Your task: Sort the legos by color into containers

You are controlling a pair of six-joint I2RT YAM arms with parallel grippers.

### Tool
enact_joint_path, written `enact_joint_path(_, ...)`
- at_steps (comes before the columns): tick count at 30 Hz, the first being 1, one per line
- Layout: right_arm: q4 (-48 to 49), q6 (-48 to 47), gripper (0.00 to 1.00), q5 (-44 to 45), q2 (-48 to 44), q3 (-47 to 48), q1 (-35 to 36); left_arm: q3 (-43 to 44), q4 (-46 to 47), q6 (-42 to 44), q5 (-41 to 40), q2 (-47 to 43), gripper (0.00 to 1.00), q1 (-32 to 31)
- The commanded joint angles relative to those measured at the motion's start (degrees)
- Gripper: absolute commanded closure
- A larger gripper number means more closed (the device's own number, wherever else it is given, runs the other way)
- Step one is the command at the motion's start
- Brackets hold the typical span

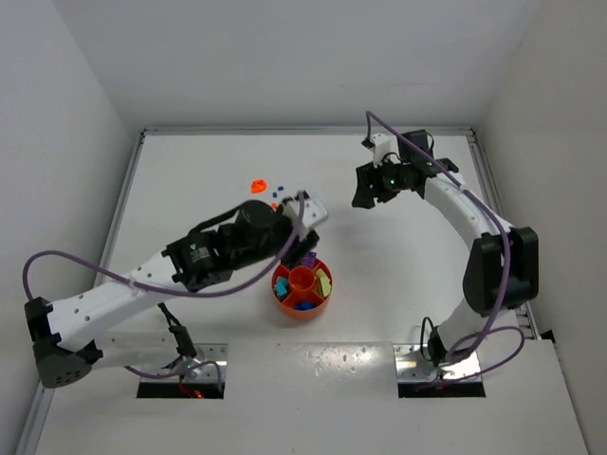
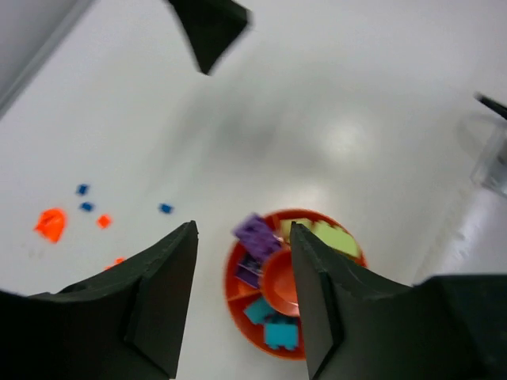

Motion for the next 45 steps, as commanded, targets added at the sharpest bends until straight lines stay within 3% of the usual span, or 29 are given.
enact_joint_path(1,1.0,-1.0,0.36,-4.0,6.4,8.9,0.6,5.1,2.1,-5.2,-7.3,3.0,0.44,7.3)
enact_joint_path(6,-2.1,-1.8,0.38,-7.9,15.9,18.2,3.2,10.8,-2.1,-11.2,-7.9,8.8,0.37,20.8)
enact_joint_path(10,-1.5,-3.1,0.4,-7.3,21.2,23.7,6.0,11.4,-0.7,-16.1,-7.9,11.7,0.23,31.3)
enact_joint_path(15,-3.9,-5.5,0.44,-5.3,24.2,24.6,10.5,9.8,2.4,-21.9,-2.9,15.0,0.21,43.0)
enact_joint_path(19,2.2,-7.4,0.44,-1.2,24.2,20.1,15.1,9.8,2.4,-23.0,-0.7,17.3,0.21,49.2)
enact_joint_path(25,0.9,3.7,0.6,12.0,31.6,25.2,18.7,9.8,1.9,-24.2,1.0,20.1,0.2,52.7)
enact_joint_path(32,5.0,10.9,0.57,20.8,31.1,20.8,21.6,9.8,1.9,-24.2,1.9,21.8,0.19,55.8)
enact_joint_path(41,6.2,12.1,0.5,17.2,32.7,22.7,23.3,9.1,1.9,-23.7,3.0,22.4,0.18,56.3)
enact_joint_path(45,6.8,12.7,0.5,18.1,32.7,22.7,24.6,8.6,1.9,-23.7,1.8,22.4,0.11,56.3)
